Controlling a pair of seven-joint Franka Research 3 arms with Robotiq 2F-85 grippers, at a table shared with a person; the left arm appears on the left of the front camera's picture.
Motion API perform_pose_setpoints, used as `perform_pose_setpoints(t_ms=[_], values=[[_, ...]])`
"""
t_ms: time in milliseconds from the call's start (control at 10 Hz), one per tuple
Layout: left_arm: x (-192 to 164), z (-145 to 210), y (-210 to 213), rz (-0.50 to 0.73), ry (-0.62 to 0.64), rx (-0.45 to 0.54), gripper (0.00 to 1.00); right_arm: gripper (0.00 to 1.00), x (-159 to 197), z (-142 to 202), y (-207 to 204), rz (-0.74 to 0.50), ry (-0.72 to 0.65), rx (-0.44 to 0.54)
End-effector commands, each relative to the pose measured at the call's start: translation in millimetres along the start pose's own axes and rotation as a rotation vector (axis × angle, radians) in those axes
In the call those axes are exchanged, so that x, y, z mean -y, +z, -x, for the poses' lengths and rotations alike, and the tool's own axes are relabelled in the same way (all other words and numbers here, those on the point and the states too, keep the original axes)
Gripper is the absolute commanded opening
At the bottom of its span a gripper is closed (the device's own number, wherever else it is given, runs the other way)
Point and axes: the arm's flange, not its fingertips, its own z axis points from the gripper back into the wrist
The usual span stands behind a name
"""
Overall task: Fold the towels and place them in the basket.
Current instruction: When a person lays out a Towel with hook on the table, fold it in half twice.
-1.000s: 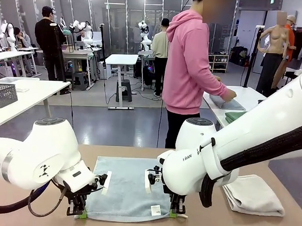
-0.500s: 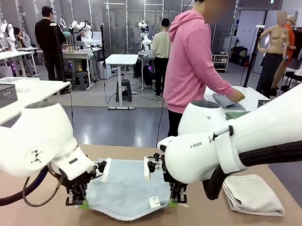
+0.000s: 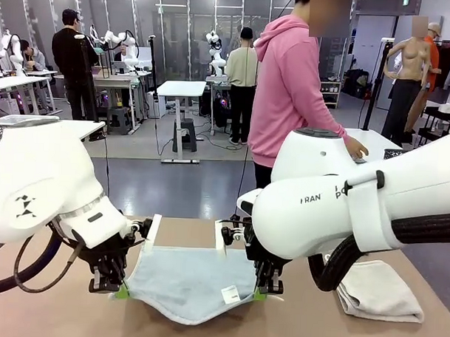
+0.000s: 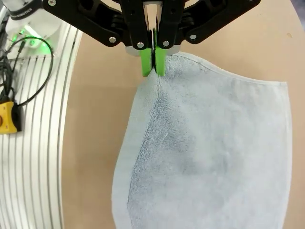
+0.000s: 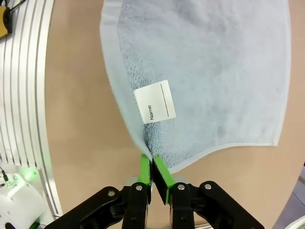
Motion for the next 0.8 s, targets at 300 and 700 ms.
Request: perform_pose_setpoints(t_ms=[300, 700], values=[[-19, -9, 23, -0.002, 0.0, -0.01, 0.0, 0.0, 25, -11, 24, 0.025, -0.034, 0.025], [-102, -16, 29, 0.039, 0.041, -0.073, 0.0, 0.0, 102, -12, 26, -0.048, -0.074, 0.002]])
